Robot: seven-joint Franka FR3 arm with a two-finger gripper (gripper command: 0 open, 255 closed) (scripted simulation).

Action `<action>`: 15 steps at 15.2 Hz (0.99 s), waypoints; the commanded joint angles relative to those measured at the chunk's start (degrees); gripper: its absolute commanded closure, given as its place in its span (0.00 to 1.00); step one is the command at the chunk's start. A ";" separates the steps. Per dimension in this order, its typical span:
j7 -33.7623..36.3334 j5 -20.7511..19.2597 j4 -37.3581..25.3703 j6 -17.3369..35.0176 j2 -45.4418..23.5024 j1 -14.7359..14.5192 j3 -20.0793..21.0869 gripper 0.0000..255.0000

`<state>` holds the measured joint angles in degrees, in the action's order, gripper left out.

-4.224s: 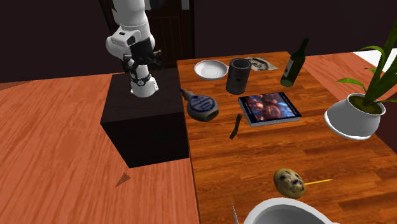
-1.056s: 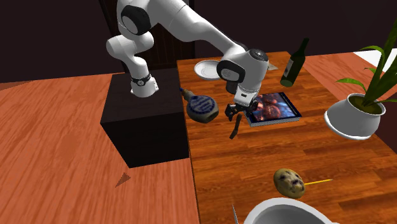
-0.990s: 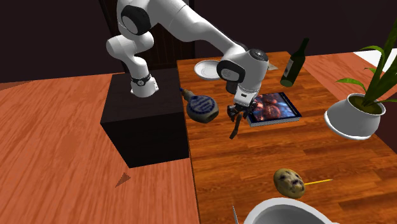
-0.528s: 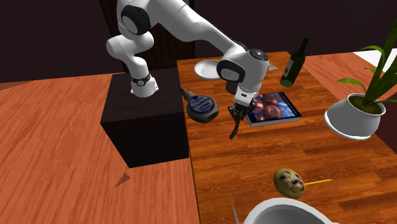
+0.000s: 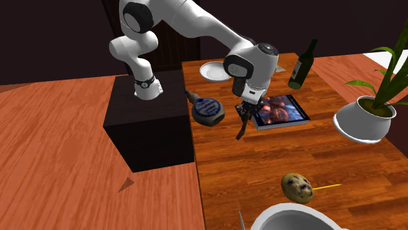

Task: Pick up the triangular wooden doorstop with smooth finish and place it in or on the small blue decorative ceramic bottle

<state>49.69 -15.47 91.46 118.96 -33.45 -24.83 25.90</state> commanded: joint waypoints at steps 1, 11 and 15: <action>-0.31 0.41 -0.47 -1.24 0.81 0.21 0.24 1.00; -1.26 1.97 -3.85 -7.34 3.79 0.54 1.18 1.00; -1.58 2.48 -5.65 -9.93 4.69 0.55 1.46 1.00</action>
<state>48.20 -13.08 86.41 109.72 -28.85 -24.25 27.31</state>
